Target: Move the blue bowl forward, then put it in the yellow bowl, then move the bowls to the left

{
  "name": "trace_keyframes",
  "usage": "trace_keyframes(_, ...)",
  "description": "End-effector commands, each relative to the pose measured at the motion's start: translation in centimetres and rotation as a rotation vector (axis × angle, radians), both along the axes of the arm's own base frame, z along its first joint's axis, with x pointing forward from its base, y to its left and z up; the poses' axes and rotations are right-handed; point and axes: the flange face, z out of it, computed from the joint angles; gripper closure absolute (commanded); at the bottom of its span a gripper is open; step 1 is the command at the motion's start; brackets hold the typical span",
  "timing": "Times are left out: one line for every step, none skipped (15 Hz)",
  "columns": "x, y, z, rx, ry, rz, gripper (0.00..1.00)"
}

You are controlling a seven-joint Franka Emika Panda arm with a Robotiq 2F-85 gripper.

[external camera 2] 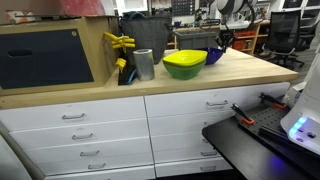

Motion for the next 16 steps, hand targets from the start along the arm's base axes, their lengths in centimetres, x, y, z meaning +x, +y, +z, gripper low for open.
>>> trace_keyframes(0.8, 0.7, 1.1, 0.016, -0.03, -0.007, 0.99)
trace_keyframes(1.1, 1.1, 1.5, 0.014, -0.037, 0.005, 0.98)
trace_keyframes(1.3, 1.4, 1.9, 0.01, -0.043, 0.018, 0.98)
trace_keyframes(1.6, 2.0, 2.3, 0.009, -0.049, 0.036, 0.99)
trace_keyframes(1.9, 2.6, 2.8, 0.011, -0.057, 0.052, 0.99)
trace_keyframes(2.2, 3.3, 3.5, 0.008, -0.066, 0.072, 0.99)
trace_keyframes(2.5, 4.0, 4.1, 0.004, -0.076, 0.091, 0.99)
trace_keyframes(2.7, 4.6, 4.7, 0.003, -0.086, 0.109, 0.99)
trace_keyframes(3.1, 5.3, 5.6, -0.001, -0.099, 0.129, 0.99)
trace_keyframes(3.3, 5.9, 6.3, -0.014, -0.109, 0.152, 0.99)
trace_keyframes(3.6, 6.5, 7.1, -0.032, -0.118, 0.177, 0.99)
trace_keyframes(3.9, 7.0, 7.8, -0.052, -0.126, 0.203, 0.99)
trace_keyframes(4.2, 7.5, 8.7, -0.08, -0.137, 0.233, 0.99)
trace_keyframes(4.4, 8.0, 9.5, -0.103, -0.146, 0.259, 0.99)
trace_keyframes(4.7, 8.5, 10.2, -0.126, -0.156, 0.283, 0.99)
trace_keyframes(4.9, 9.0, 11.0, -0.148, -0.167, 0.307, 0.99)
